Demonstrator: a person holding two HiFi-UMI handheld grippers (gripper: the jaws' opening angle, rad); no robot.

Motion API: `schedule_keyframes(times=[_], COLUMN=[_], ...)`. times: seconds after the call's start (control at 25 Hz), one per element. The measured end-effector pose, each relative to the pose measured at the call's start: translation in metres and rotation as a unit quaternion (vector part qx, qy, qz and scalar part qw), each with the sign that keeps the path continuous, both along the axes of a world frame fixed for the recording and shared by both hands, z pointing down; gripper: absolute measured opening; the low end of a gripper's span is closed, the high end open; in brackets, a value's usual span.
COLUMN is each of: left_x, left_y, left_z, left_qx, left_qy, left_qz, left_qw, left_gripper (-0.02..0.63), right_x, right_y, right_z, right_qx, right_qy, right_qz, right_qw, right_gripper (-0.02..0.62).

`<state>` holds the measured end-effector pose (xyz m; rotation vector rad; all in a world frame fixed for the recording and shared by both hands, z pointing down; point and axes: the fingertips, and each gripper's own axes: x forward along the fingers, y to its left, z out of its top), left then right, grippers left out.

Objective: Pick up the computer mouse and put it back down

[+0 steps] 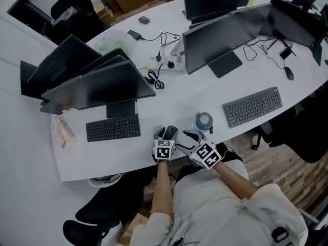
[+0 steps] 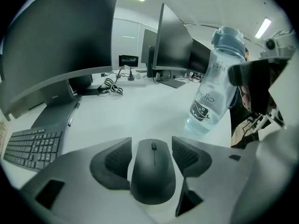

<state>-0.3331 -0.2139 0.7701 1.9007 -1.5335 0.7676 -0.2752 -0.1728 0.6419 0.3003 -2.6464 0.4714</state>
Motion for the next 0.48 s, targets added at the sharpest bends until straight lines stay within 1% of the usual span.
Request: schedule_keyframes(times=[0.12,0.2,0.32,0.48], left_x=[0.006,0.009,0.007,0.008], left_y=[0.001,0.002,0.005,0.008], left_z=[0.006,0.013,0.019,0.032], left_qx=[-0.011,-0.021,-0.03,-0.053], left_qy=[0.014,0.017,0.008,-0.012], left_qz=[0.008,0.016,0.019,0.033], left_qw=[0.9998,0.9995,0.9993,0.998], left_gripper=[0.27,0.274,0.281,0.284], right_x=[-0.001,-0.002,-0.002,0.004], right_y=[0.001,0.001,0.001,0.0], right_z=[0.001,0.001,0.0,0.002], right_qx=[-0.002,0.001,0.006,0.006], right_qy=[0.001,0.003,0.004,0.007], right_qz=[-0.002,-0.002,0.001,0.009], right_qw=[1.0,1.0,1.0,1.0], right_gripper=[0.267,0.267,0.267,0.267])
